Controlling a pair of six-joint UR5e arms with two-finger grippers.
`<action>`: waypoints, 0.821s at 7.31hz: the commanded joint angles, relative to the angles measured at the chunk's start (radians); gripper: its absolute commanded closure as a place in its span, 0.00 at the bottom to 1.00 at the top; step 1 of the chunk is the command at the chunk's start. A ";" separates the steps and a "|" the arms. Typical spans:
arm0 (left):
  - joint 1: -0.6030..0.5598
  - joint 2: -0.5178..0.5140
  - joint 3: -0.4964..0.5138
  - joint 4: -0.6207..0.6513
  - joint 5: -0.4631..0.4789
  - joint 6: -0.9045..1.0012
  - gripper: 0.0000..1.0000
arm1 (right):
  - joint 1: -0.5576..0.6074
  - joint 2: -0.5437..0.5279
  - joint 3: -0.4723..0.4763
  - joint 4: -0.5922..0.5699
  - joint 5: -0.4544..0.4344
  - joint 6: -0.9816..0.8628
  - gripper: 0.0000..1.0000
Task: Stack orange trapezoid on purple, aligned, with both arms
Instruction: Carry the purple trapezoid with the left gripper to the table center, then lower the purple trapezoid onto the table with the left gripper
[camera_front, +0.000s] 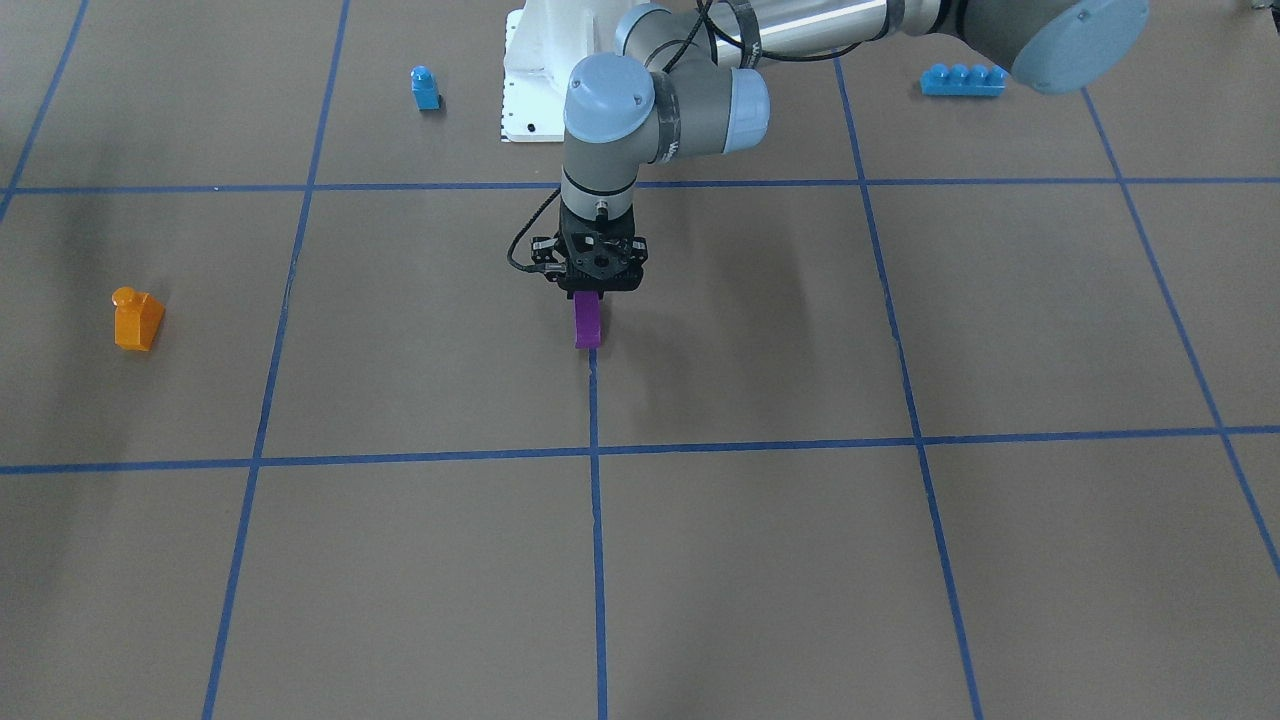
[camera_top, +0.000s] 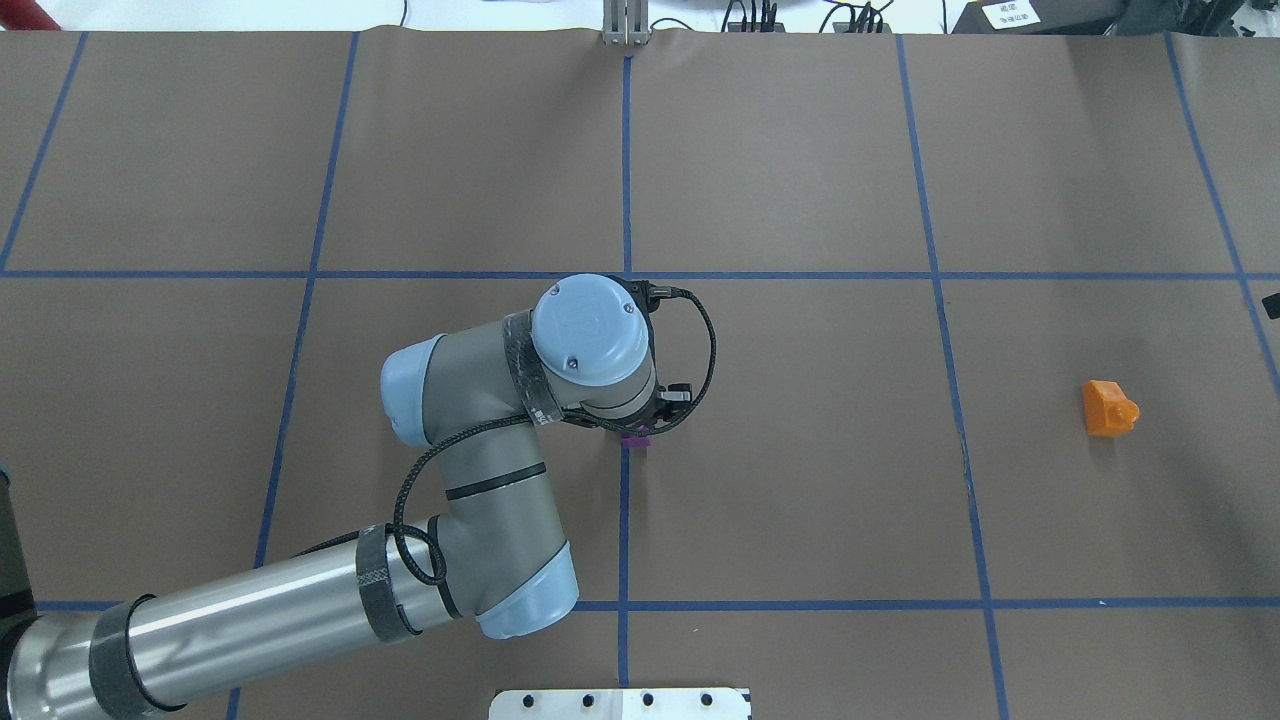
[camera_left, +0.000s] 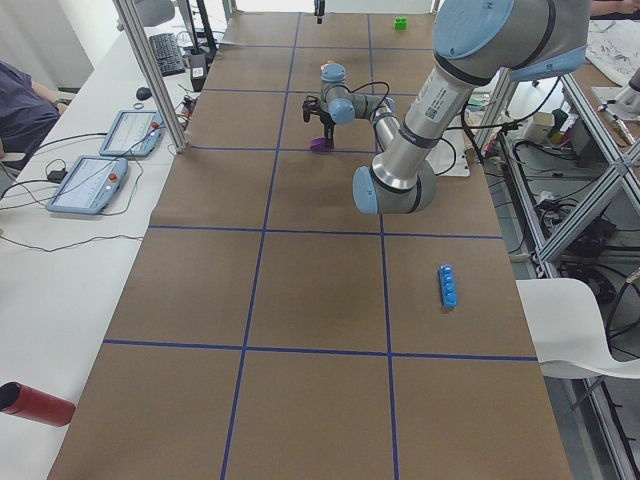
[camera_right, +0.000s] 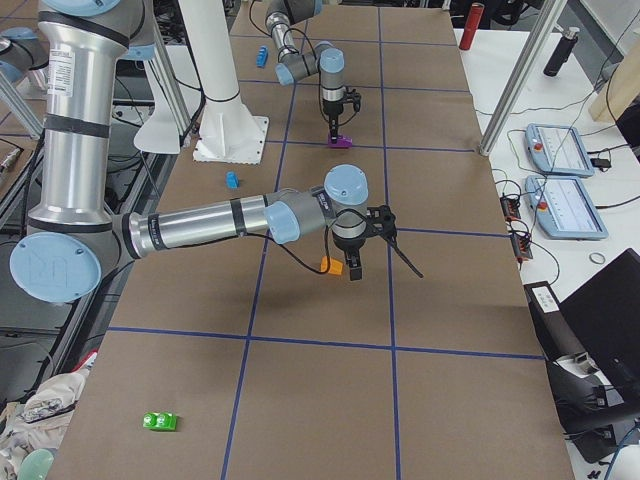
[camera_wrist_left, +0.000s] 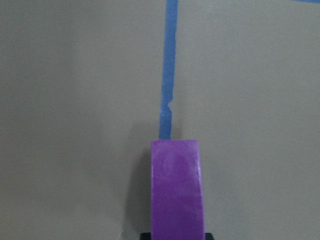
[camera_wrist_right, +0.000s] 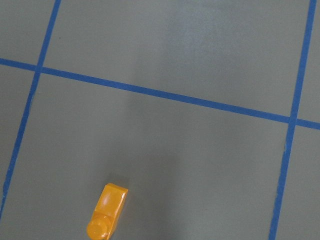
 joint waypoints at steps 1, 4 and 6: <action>-0.002 0.001 0.001 0.002 0.008 0.009 1.00 | 0.000 -0.001 -0.001 0.000 -0.001 0.000 0.00; -0.007 0.007 0.003 0.003 0.010 0.012 1.00 | 0.000 0.001 -0.003 0.000 -0.003 -0.002 0.00; -0.007 0.007 0.003 0.003 0.008 0.012 1.00 | 0.000 0.001 -0.003 0.000 -0.003 -0.002 0.00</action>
